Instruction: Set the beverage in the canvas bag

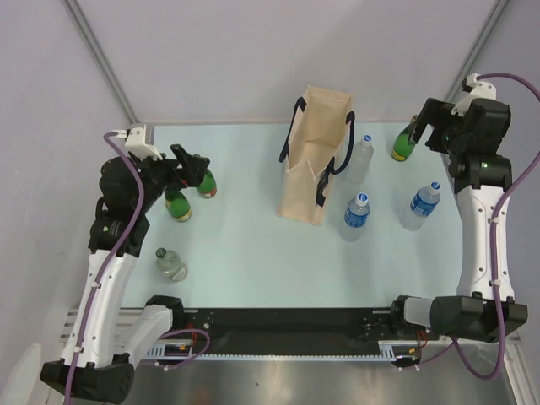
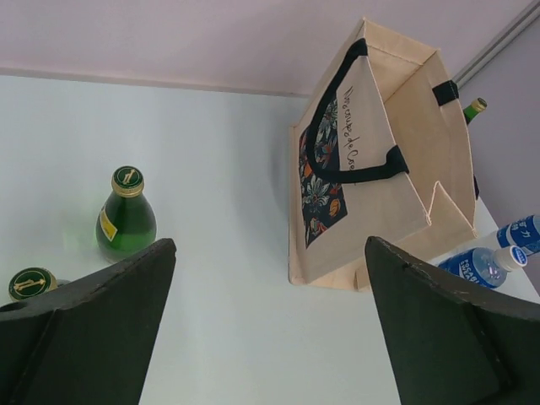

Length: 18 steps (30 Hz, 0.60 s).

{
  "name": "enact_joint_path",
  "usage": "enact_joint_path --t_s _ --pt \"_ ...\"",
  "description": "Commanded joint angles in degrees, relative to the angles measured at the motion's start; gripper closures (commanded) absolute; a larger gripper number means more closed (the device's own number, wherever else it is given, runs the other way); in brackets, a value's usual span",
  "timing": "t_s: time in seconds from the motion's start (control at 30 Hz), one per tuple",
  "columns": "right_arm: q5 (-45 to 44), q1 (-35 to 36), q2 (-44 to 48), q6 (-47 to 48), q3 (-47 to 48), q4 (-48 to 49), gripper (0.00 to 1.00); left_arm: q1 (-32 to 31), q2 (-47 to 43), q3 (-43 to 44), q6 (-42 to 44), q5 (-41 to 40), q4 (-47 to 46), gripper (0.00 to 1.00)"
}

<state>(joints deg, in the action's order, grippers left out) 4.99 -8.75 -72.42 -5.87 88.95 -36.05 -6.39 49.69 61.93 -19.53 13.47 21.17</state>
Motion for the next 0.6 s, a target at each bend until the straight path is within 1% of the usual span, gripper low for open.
enact_joint_path --t_s 0.0,0.07,0.1,0.17,0.2,0.27,0.3,0.37,0.4,0.43,0.47,0.5,0.57 --pt "4.83 -0.12 0.61 0.58 -0.35 1.95 0.00 0.33 -0.38 2.49 -0.51 3.13 0.28 0.00" --pt "13.25 -0.12 1.75 3.65 -1.75 2.82 0.00 0.24 0.14 2.93 -0.60 4.98 0.28 0.00" --pt "22.25 -0.04 2.45 8.02 -2.46 3.44 0.00 0.24 0.32 3.45 -0.60 5.50 0.28 0.00" --pt "31.09 0.49 5.35 13.58 -6.05 4.32 0.00 0.24 1.46 4.07 -0.60 7.78 0.28 0.00" --pt "34.70 1.88 6.23 17.00 -7.28 4.85 0.00 0.24 1.90 4.51 -0.60 8.40 0.10 0.00" --pt "34.56 4.70 8.17 20.26 -9.05 3.37 0.00 0.15 3.30 5.04 -0.86 10.77 0.01 0.00" --pt "34.56 6.45 8.44 21.85 -9.32 1.10 0.01 -0.20 3.74 5.22 -0.95 11.39 0.01 0.00" --pt "37.00 6.47 8.18 26.07 -9.40 -1.64 0.00 -0.90 4.89 5.57 -0.77 13.32 -0.07 0.00" --pt "39.71 6.47 8.00 28.26 -9.32 -5.48 0.00 -2.12 5.15 5.74 -0.69 13.59 -0.25 0.00" --pt "41.31 6.47 7.74 33.76 -8.97 -7.87 0.00 -3.09 5.50 5.66 -0.34 13.77 -0.51 0.00" --pt "42.72 6.47 7.04 36.60 -8.53 -10.42 0.00 -4.06 6.03 5.57 0.01 14.12 -0.78 0.00" --pt "45.08 6.47 6.77 39.50 -7.83 -15.92 0.00 -6.59 6.47 5.31 0.45 14.64 -1.04 0.00" --pt "47.90 6.47 5.46 47.14 -7.74 -20.96 0.00 -9.33 7.17 3.91 2.03 15.79 -2.61 0.00"
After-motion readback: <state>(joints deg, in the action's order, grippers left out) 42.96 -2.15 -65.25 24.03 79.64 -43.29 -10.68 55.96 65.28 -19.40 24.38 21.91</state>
